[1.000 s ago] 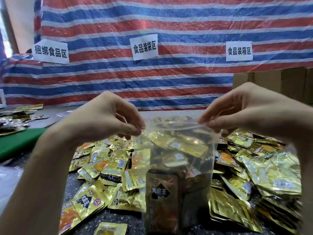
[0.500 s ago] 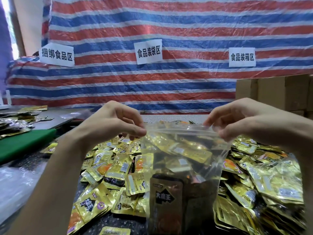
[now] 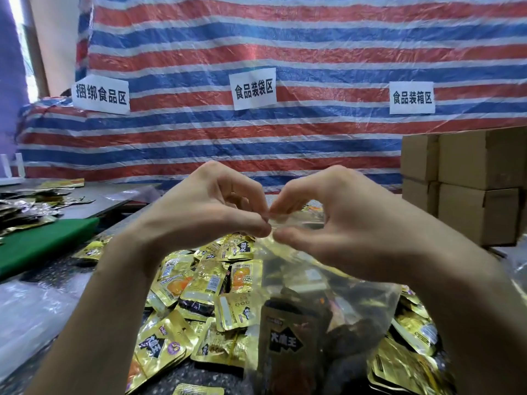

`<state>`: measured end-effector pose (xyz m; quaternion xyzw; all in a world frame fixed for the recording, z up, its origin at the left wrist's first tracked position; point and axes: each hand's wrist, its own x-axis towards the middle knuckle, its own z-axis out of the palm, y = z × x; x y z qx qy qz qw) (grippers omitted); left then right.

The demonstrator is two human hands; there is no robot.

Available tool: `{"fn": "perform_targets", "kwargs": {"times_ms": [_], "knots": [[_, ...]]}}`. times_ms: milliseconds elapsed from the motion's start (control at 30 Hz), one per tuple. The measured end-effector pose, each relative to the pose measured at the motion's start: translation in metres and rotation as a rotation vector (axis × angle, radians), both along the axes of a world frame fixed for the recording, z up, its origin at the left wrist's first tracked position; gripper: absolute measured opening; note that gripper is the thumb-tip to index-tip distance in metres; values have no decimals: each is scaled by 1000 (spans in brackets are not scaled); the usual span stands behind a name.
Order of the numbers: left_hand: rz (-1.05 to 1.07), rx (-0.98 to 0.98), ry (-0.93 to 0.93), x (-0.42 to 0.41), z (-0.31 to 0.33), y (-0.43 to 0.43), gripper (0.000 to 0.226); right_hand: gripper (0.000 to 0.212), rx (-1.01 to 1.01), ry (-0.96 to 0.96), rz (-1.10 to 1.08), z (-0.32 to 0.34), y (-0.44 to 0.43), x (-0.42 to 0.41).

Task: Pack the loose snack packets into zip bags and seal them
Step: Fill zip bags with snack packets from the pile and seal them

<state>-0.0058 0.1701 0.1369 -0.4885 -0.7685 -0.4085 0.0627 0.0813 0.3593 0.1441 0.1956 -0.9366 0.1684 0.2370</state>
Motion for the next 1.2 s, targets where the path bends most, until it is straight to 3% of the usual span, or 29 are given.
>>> {"fn": "perform_targets", "kwargs": {"times_ms": [133, 333, 500, 767, 867, 1200], "knots": [[-22, -44, -15, 3, 2, -3, 4, 8, -67, -24, 2, 0, 2, -3], [-27, -36, -22, 5, 3, -3, 16, 11, -8, -51, -28, -3, 0, -4], [-15, 10, -18, 3, 2, -1, 10, 14, 67, -42, -68, -5, -6, -5], [10, 21, -29, -2, -1, 0, 8, 3, 35, -1, -91, -4, -2, -4], [-27, -52, -60, -1, -2, 1, 6, 6, 60, -28, -103, -5, -3, -5], [2, 8, -1, -6, -2, 0, 7, 5, -22, -42, -53, -4, 6, -9]]}}
